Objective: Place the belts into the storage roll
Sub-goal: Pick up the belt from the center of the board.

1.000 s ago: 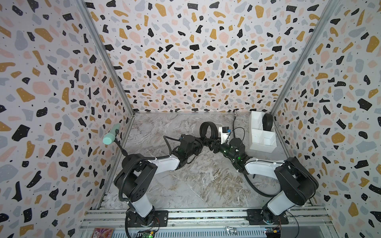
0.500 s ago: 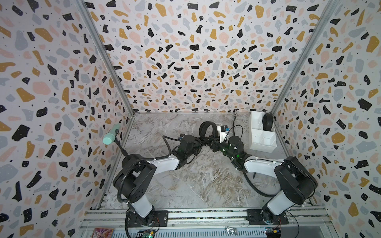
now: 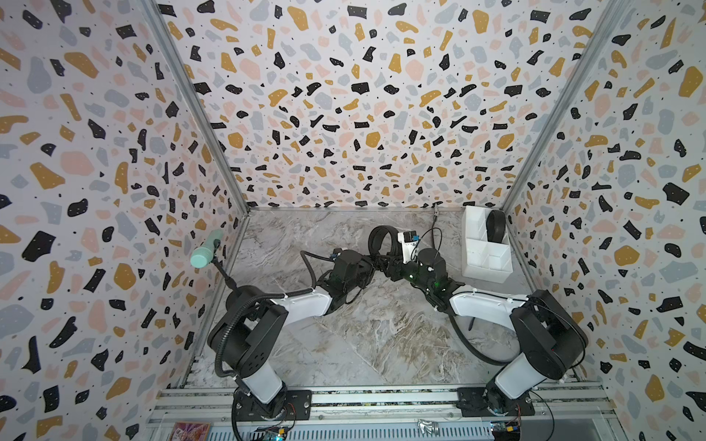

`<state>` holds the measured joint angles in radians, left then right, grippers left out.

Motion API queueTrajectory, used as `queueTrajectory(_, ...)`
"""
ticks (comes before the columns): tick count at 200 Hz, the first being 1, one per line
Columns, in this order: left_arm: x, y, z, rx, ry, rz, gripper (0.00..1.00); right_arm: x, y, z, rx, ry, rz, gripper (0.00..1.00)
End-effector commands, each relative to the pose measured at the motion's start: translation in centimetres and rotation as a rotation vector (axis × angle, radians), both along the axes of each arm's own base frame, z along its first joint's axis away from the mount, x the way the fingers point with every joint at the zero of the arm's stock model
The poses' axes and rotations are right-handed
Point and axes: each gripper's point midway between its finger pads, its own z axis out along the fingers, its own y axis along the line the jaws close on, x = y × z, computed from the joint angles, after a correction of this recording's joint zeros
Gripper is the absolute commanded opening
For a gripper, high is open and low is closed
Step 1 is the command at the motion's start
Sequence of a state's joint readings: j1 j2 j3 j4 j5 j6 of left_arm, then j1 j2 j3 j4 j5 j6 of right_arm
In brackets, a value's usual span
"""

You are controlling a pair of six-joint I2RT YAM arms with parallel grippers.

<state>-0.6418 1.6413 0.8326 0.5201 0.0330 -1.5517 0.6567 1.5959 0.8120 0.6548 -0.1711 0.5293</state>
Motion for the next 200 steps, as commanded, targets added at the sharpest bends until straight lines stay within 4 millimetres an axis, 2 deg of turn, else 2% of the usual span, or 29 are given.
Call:
queueTrajectory(1,0.9,-0.3,6.4,-0.017,-0.182,0.007,0.0,-0.2,-0.4,2.2,0.051,0.02,-0.022,0.6)
queueTrajectory(36,1.1,-0.1,7.3,0.03,-0.214,0.008,0.0,-0.2,-0.9,2.7,0.061,0.005,-0.047,0.61)
queueTrajectory(116,0.9,0.8,7.0,0.101,-0.231,0.02,0.0,-1.1,-0.9,4.6,0.09,-0.005,-0.002,0.52)
queueTrajectory(164,0.9,1.0,6.7,0.121,-0.232,0.022,0.0,-1.1,-1.6,5.4,0.125,-0.012,-0.018,0.48)
queueTrajectory(200,0.9,1.1,6.8,0.127,-0.236,0.025,0.0,-1.2,-0.6,4.9,0.111,0.011,0.037,0.46)
